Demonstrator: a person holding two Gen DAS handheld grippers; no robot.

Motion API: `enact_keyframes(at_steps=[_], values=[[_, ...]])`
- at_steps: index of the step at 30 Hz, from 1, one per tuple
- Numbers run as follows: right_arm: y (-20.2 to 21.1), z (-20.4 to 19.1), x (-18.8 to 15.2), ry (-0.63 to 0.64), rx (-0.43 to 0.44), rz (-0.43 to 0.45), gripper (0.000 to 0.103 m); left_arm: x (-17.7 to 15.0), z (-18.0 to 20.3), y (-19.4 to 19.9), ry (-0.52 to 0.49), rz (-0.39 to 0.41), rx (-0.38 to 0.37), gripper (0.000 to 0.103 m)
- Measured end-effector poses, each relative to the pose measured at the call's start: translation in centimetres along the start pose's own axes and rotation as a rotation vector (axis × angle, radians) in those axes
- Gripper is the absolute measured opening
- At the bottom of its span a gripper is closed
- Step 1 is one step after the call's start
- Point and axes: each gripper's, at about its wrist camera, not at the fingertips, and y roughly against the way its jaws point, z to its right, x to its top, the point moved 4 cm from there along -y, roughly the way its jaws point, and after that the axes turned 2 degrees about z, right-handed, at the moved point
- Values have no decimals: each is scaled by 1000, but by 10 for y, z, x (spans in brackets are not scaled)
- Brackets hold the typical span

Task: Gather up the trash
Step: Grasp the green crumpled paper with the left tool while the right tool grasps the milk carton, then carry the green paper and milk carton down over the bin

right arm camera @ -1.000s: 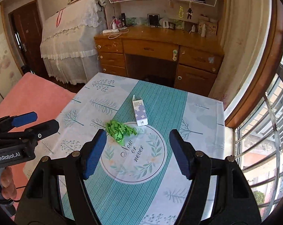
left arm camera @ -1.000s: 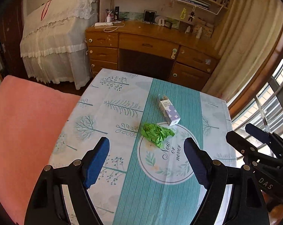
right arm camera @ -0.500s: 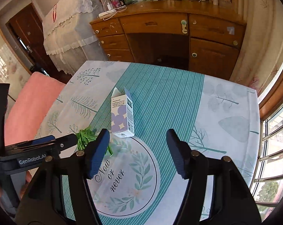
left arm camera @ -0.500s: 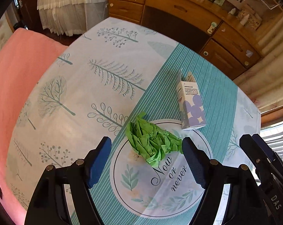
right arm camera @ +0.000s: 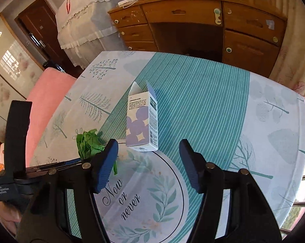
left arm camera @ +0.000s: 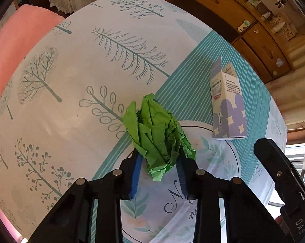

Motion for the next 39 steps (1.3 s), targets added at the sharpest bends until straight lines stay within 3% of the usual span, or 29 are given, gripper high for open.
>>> enact_keyframes(at_steps=[8,12,16,25,33,39], values=[[-39,-25,2,58,-28,-29,60,6,-11,11,-33,70,72,26],[-60,-29,2,72,-59,-66,39,9,-14,19,-50,96,98,26],[-62,-31,-1,62,-45,-56,36,21,-31,42,-70,123,110,26],[-13,-38,-28,-28,23,-11,34,11,-29,83,-159,177,110,26],[52,-47,-67,-137,42,43,34,-27,-32,125,-229,174,61,26],[110,-69,-105,-187,2,96,34,-64,-41,164,-317,171,-4,26]])
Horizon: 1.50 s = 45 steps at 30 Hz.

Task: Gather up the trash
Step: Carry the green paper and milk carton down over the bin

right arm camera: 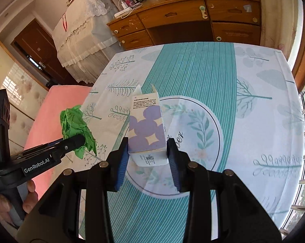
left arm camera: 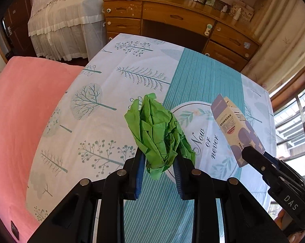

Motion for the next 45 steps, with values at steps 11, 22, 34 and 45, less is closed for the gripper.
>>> enact_keyframes(at_steps=[11,22,34,45], values=[[118,-73,-104,-152,-136,167,34,-66,-45,100,-211,35,-175,26],[187,-170,-226,-285,-242,256,34,-153,-120,164,-401,29,-273,26],[206,-210,-310,-292,-289,169,34,-240,-136,176,-512,-45,-293,26],[188,-181,-362,-279,-264,71,34,-302,-110,146,-542,-111,-237,26]])
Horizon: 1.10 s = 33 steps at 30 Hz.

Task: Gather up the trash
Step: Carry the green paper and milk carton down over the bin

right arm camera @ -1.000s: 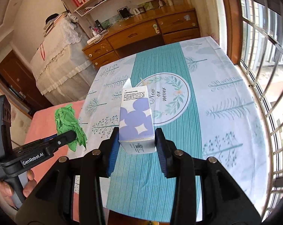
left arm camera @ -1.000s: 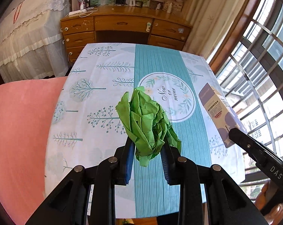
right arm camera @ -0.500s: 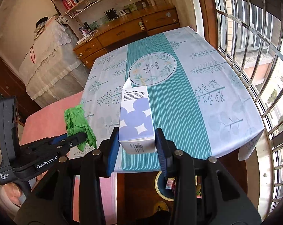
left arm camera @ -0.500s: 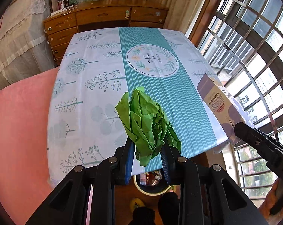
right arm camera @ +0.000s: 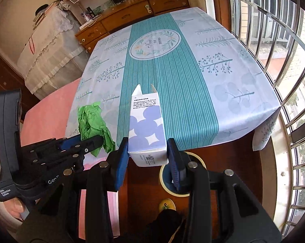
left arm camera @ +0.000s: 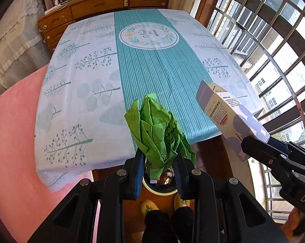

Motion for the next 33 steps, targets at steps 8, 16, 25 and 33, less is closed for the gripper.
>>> enact_keyframes(at_steps=[8,16,25,33], values=[[-40,38,-52,83,40,-96,34,-54,23,-57,79,-86,52,26],[-96,93,-109,60,34,-200,34,-108,50,-129,100,-167,83,26],[-174,142,-152,28,-5,-242,34,-139,56,-218,71,-218,108,26],[-239,165,-173,-5,-24,-266,34,-151,52,-285,74,-246,82,26]])
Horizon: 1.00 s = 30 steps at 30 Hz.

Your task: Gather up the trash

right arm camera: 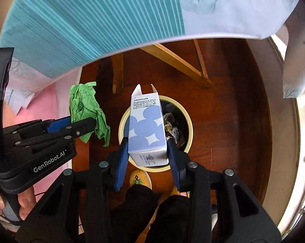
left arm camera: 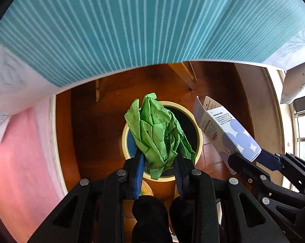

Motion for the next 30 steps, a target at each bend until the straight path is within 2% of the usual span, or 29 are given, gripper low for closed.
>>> enact_keyframes(at_steps=[5,7,9,10,12,15,17,22,30], values=[[-35,9,7,-17,-2,-4,34,2,0,-33,-22,-7,-23,26],[-49,12,9,-28,14,-10,34,2,0,-45,-26,-19,-29,30],[-62,13,10,-40,20,-21,35,2,-2,-56,-25,-36,-41,42],[-69,15,11,-43,17,-25,35,2,-3,-62,-24,-41,-41,45],[-80,18,8,-46,-1,-32,36,0,-11,-73,-19,-46,-9,61],[-92,22,6,-56,-36,-37,53,-2,-27,-85,11,-57,9,76],[-97,22,5,-49,-60,-34,55,-2,-39,-89,31,-60,-6,84],[-94,19,1,-30,-72,-28,56,-10,-54,-85,34,-37,-2,84],[-75,9,1,-33,-66,5,56,-15,-53,-64,39,6,7,84]])
